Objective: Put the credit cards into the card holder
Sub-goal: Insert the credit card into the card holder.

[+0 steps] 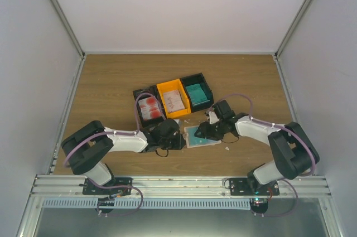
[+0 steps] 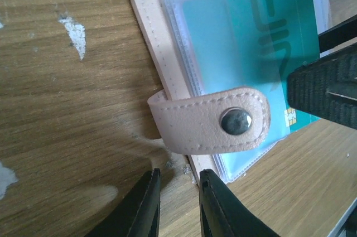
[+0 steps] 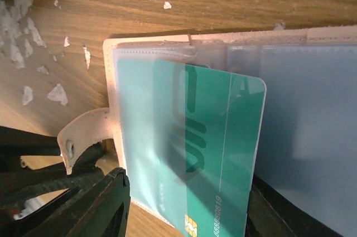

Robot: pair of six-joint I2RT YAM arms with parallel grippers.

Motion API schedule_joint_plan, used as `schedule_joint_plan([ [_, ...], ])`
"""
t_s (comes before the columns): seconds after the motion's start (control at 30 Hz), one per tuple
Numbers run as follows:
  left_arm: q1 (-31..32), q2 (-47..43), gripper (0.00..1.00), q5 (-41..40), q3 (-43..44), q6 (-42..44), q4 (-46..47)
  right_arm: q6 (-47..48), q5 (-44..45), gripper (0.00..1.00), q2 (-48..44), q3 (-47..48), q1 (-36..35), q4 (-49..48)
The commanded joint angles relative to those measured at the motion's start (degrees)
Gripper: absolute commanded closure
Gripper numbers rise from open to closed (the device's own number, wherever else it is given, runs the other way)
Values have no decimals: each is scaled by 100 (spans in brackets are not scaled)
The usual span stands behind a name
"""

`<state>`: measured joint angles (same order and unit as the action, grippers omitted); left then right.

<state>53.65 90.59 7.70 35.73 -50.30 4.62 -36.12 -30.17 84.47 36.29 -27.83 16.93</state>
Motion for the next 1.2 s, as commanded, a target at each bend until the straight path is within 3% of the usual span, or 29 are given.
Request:
schedule_joint_plan([
  [0.0,49,228,76,-15,109,159,-59,275,959,49,263,410,-371,653],
  [0.3,49,423,76,-333,377,109,-408,350,1646,46,603,860,-902,932],
  [0.6,49,318,76,-525,358,-19,-567,-12,3223,34,-10,1090,-899,1394],
  [0.87,49,378,75,-401,411,-23,-480,153,3095,29,168,1037,-907,1243],
  [1.17,49,604,74,-427,654,45,-475,482,2307,39,432,1001,-908,927],
])
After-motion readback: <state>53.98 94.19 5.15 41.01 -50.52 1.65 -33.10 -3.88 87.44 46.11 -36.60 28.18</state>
